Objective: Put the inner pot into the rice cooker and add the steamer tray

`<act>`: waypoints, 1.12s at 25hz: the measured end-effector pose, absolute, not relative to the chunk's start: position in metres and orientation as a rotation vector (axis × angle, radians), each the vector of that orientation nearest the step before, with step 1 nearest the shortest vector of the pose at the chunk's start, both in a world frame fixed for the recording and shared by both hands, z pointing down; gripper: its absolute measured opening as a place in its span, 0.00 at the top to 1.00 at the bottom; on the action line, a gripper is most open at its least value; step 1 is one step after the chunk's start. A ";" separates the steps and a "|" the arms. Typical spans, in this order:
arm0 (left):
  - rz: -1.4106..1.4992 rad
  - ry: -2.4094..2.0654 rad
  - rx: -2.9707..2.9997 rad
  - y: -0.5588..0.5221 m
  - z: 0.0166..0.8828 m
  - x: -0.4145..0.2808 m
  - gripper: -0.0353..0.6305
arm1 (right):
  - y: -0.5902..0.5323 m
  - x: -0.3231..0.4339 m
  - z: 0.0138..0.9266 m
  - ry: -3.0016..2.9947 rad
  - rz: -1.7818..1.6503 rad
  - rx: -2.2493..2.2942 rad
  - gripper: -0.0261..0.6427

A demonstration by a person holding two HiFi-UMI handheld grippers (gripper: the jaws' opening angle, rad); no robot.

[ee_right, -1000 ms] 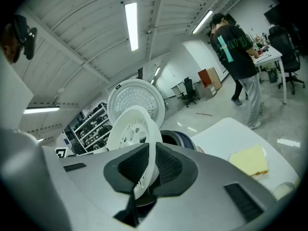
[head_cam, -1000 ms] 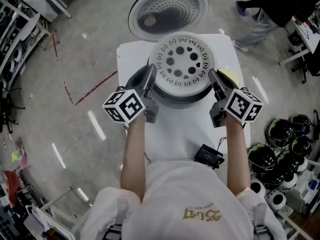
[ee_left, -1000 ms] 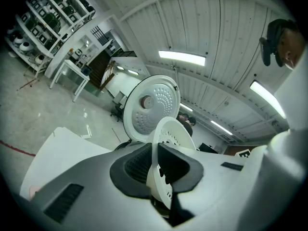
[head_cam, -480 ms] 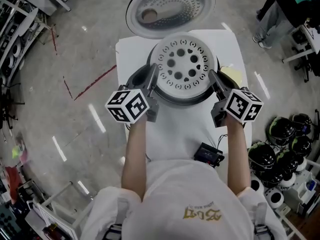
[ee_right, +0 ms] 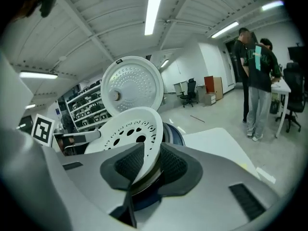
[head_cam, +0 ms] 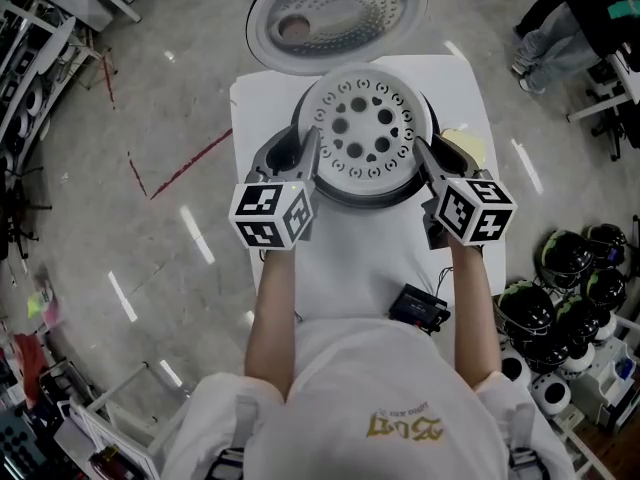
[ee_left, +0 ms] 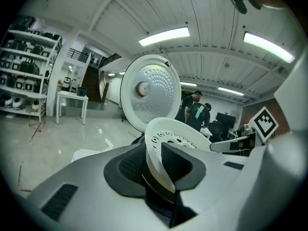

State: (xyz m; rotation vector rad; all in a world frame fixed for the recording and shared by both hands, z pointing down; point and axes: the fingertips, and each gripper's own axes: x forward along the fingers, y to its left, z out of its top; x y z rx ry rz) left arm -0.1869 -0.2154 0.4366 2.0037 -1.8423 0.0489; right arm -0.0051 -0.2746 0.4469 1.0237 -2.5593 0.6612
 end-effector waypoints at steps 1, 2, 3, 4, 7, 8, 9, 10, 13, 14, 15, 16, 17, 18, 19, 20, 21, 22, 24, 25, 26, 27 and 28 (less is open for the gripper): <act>0.078 -1.852 2.003 -0.216 0.439 -0.186 0.79 | -0.276 -0.005 0.447 -2.554 0.619 1.027 0.78; 0.109 -1.861 2.001 -0.217 0.441 -0.186 0.78 | -0.277 -0.005 0.447 -2.549 0.586 1.030 0.78; 0.141 -1.872 1.999 -0.218 0.443 -0.185 0.77 | -0.278 -0.004 0.447 -2.545 0.563 1.032 0.77; 0.170 -1.885 1.996 -0.219 0.445 -0.185 0.76 | -0.279 -0.004 0.448 -2.542 0.548 1.033 0.77; 0.220 -1.899 1.996 -0.219 0.449 -0.184 0.74 | -0.279 -0.001 0.451 -2.516 0.487 1.046 0.77; 0.230 -1.896 1.998 -0.219 0.450 -0.184 0.74 | -0.280 0.000 0.452 -2.504 0.460 1.053 0.81; 0.238 -1.892 2.000 -0.220 0.451 -0.184 0.74 | -0.280 0.000 0.452 -2.496 0.442 1.058 0.81; 0.243 -1.890 2.002 -0.220 0.452 -0.184 0.74 | -0.281 0.000 0.453 -2.492 0.435 1.060 0.81; 0.242 -1.891 2.006 -0.222 0.451 -0.185 0.73 | -0.283 -0.002 0.453 -2.491 0.436 1.063 0.81; 0.241 -1.890 2.008 -0.223 0.450 -0.186 0.73 | -0.283 -0.003 0.453 -2.491 0.437 1.065 0.81; 0.240 -1.890 2.008 -0.223 0.450 -0.187 0.74 | -0.284 -0.003 0.453 -2.491 0.439 1.067 0.81; 0.239 -1.890 2.007 -0.223 0.449 -0.188 0.74 | -0.284 -0.003 0.452 -2.492 0.439 1.070 0.81; 0.235 -1.891 2.005 -0.223 0.449 -0.188 0.74 | -0.284 -0.003 0.451 -2.495 0.439 1.074 0.81; 0.230 -1.892 2.003 -0.222 0.448 -0.188 0.74 | -0.284 -0.002 0.450 -2.498 0.438 1.080 0.81; 0.223 -1.893 2.001 -0.221 0.448 -0.187 0.74 | -0.283 0.000 0.449 -2.502 0.438 1.087 0.81; 0.215 -1.893 2.000 -0.219 0.447 -0.186 0.74 | -0.283 0.002 0.447 -2.506 0.439 1.096 0.81; 0.207 -1.893 2.000 -0.218 0.446 -0.185 0.74 | -0.282 0.005 0.446 -2.509 0.440 1.106 0.81; 0.198 -1.893 2.000 -0.215 0.444 -0.184 0.74 | -0.280 0.007 0.444 -2.514 0.440 1.117 0.81; 0.181 -1.895 2.003 -0.211 0.442 -0.182 0.77 | -0.276 0.011 0.441 -2.531 0.451 1.133 0.82; 0.172 -1.895 2.005 -0.208 0.440 -0.181 0.79 | -0.272 0.012 0.439 -2.547 0.469 1.132 0.83; 0.165 -1.892 2.009 -0.206 0.439 -0.181 0.80 | -0.269 0.012 0.438 -2.567 0.497 1.126 0.85; 0.159 -1.887 2.013 -0.204 0.438 -0.179 0.81 | -0.265 0.012 0.436 -2.586 0.526 1.120 0.87; 0.155 -1.882 2.018 -0.202 0.437 -0.177 0.83 | -0.262 0.013 0.435 -2.601 0.550 1.116 0.87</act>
